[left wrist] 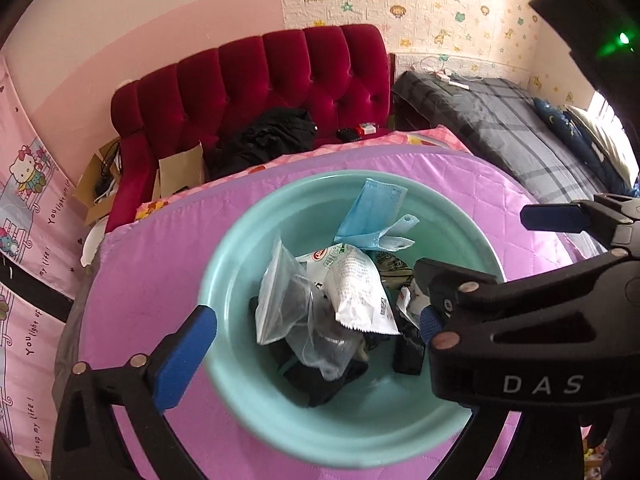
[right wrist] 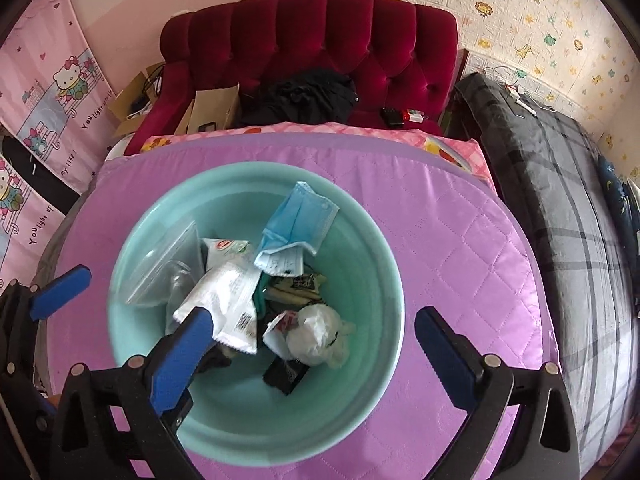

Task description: Organize soft objects

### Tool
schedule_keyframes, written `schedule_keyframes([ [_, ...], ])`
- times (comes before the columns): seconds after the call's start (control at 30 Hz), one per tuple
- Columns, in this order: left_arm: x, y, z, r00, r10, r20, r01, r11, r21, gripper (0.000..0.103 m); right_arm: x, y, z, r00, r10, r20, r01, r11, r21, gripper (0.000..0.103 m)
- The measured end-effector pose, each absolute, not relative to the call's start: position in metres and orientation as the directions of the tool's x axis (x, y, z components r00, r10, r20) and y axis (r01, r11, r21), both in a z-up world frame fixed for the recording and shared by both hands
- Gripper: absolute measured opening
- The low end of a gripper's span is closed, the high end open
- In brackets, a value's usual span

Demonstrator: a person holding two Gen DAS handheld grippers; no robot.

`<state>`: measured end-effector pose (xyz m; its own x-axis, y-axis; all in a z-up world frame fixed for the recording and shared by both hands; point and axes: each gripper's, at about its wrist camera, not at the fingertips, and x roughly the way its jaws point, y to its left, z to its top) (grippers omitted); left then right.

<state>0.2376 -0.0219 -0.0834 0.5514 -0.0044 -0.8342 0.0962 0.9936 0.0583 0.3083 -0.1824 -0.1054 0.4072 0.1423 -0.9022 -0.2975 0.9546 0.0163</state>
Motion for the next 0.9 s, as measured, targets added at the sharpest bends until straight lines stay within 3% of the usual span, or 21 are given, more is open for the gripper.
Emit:
schedule_keyframes([
  [0.9, 0.144, -0.035, -0.053, 0.618, 0.064, -0.784, 0.037, 0.993, 0.110, 0.103, 0.201, -0.202, -0.065, 0.488, 0.180, -0.854, -0.312, 0.950, 0.022, 0.103],
])
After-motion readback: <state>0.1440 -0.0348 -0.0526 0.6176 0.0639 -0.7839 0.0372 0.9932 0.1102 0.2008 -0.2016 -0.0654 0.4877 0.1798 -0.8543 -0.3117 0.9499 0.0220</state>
